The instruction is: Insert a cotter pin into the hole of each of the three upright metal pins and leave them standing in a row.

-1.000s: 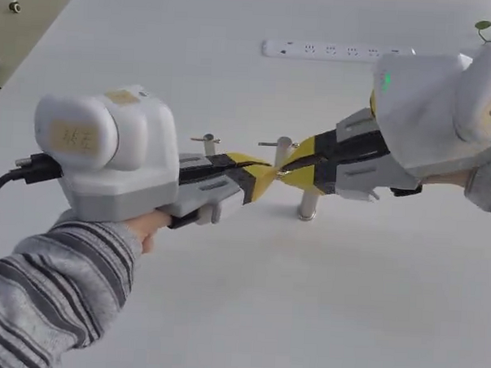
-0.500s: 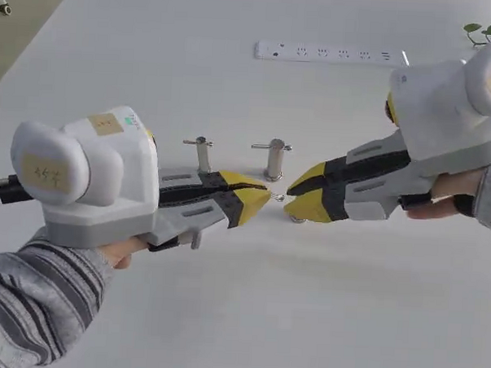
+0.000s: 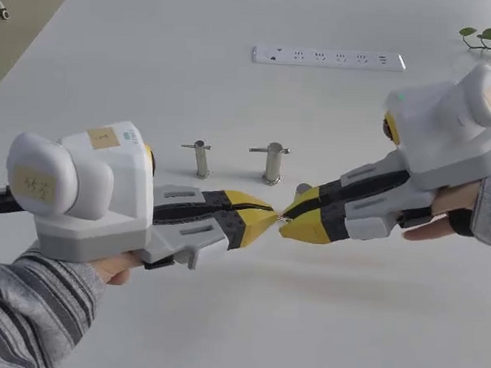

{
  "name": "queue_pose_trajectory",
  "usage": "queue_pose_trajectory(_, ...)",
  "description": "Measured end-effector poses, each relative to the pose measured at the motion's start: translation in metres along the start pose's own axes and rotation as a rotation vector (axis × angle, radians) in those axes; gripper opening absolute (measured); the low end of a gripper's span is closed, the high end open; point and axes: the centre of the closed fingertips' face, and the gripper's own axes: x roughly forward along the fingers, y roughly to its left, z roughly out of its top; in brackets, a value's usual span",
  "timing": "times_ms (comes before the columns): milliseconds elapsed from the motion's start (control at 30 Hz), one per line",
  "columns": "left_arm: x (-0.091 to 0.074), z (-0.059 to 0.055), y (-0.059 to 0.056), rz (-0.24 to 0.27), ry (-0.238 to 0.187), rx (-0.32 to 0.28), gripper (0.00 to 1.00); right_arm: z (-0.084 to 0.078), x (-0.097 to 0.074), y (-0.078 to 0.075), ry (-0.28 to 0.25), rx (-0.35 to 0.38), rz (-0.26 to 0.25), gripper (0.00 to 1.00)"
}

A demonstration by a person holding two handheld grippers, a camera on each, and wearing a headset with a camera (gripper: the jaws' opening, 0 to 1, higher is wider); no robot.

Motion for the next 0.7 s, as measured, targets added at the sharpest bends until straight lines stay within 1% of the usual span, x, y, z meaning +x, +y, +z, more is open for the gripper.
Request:
queue_pose_trajectory(67, 0.0006, 0.0008, -0.0011, -0.005, -0.007, -0.011, 0.0, 0.0002, 0.001, 0.0018, -0.002, -0.006, -0.001, 0.03)
queue_pose_trajectory(167, 0.001, -0.001, -0.0017, -0.009, 0.002, -0.015, 0.0, -0.0002, 0.0015, 0.0036, 0.011, -0.023, -0.003, 0.01)
queue_pose_trajectory(267, 0.0008, -0.004, -0.0018, -0.011, 0.012, -0.022, 0.0, -0.001, 0.0005, 0.0049, 0.037, -0.065, -0.009, 0.0)
queue_pose_trajectory(333, 0.0009, -0.005, -0.0024, -0.014, 0.014, -0.027, 0.0, -0.0019, -0.0002, 0.0054, 0.058, -0.108, -0.012, 0.0)
queue_pose_trajectory(400, 0.001, -0.0051, -0.0026, -0.013, 0.013, -0.028, 0.0, -0.0018, -0.0007, 0.0052, 0.069, -0.134, -0.014, 0.0)
queue_pose_trajectory(467, 0.0011, -0.0054, -0.003, -0.013, 0.014, -0.03, 0.0, -0.0018, -0.0009, 0.0055, 0.077, -0.14, -0.016, 0.0)
queue_pose_trajectory(567, 0.0012, -0.0056, -0.0034, -0.018, 0.011, -0.033, 0.0, -0.0024, -0.0018, 0.0061, 0.098, -0.187, -0.019, 0.0)
queue_pose_trajectory(633, 0.001, -0.0052, -0.0026, -0.015, 0.004, -0.027, 0.0, -0.001, -0.0024, 0.0043, 0.106, -0.238, -0.036, 0.0)
queue_pose_trajectory(700, 0.001, -0.0052, -0.0025, -0.016, 0.004, -0.024, 0.0, -0.0019, -0.002, 0.0049, 0.121, -0.269, -0.037, 0.0)
